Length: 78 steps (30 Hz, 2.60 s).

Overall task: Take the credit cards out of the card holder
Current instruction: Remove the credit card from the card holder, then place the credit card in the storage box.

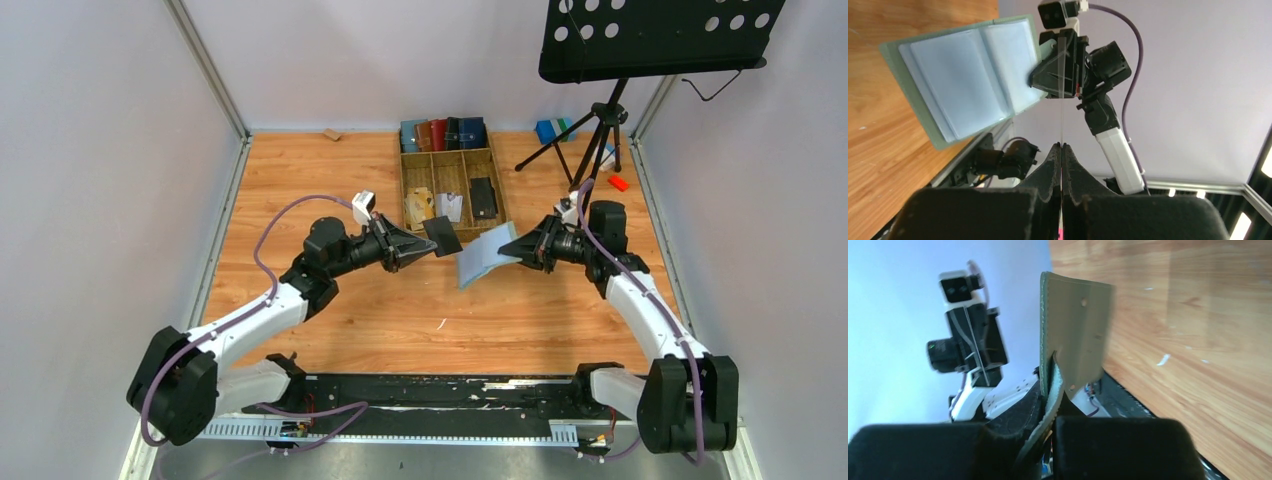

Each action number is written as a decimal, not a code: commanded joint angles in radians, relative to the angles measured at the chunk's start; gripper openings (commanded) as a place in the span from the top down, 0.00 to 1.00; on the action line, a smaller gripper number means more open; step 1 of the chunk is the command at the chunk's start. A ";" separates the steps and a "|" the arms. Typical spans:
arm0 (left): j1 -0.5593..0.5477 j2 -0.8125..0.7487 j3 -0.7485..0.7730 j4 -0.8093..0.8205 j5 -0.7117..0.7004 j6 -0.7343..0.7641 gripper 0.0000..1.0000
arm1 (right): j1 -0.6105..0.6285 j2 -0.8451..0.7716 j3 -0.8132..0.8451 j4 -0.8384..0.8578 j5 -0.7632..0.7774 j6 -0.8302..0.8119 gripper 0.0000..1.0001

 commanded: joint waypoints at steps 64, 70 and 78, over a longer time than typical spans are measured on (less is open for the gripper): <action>0.019 1.147 1.536 -1.002 -0.118 0.712 0.66 | -0.058 0.081 0.214 -0.586 0.268 -0.663 1.00; 0.018 0.929 1.325 -1.006 -0.025 0.756 0.61 | -0.056 0.055 0.188 -0.496 0.154 -0.571 1.00; 0.018 0.479 0.782 -0.772 0.088 0.650 0.29 | -0.022 0.022 0.106 -0.175 -0.006 -0.232 1.00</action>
